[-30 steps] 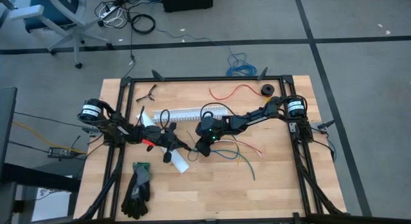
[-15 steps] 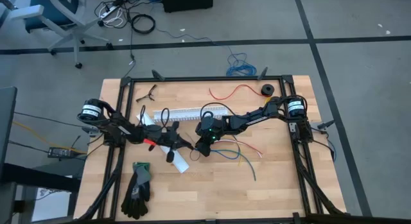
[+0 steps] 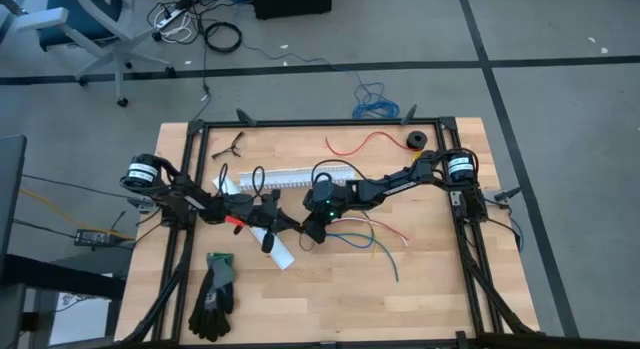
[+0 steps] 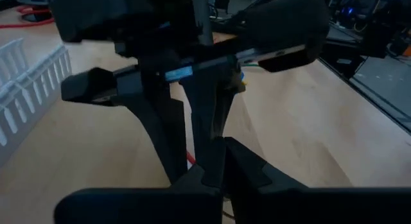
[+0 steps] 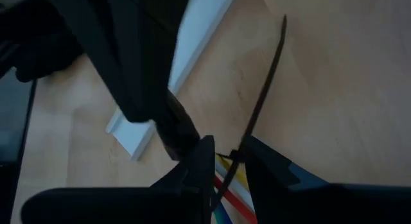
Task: Ziptie cables
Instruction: Wrap the cables with the black zip tie
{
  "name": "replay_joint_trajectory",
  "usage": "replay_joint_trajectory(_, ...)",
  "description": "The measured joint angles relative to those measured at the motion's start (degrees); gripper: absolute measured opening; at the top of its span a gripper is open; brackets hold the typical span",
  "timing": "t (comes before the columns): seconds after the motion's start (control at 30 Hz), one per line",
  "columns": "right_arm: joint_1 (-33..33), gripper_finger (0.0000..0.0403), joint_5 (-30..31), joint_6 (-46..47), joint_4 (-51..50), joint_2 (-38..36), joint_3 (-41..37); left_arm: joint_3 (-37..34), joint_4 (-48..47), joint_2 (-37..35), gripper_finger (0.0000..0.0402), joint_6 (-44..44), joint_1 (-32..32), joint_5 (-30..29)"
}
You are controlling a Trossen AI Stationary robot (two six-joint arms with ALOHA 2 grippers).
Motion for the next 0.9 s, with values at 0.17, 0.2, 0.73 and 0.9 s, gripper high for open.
replay_joint_trajectory(0.17,0.0,0.0075,-0.3,-0.3,1.3,0.0,0.0,0.0,-2.1,0.0,0.0023,-2.5,-0.1,0.0)
replay_joint_trajectory(0.2,0.0,0.0075,-0.4,-0.4,1.4,0.0,0.0,0.0,-3.0,0.0,0.0027,-3.2,-0.1,0.0)
replay_joint_trajectory(0.73,0.2,0.0075,-1.1,-0.8,-2.4,0.0,0.0,0.0,-2.9,0.0,0.0103,-16.3,-0.1,3.9)
replay_joint_trajectory(0.9,0.2,0.0075,1.5,-0.5,-8.7,-0.2,0.1,0.0,-2.4,0.0,0.0104,-21.8,-0.1,4.3)
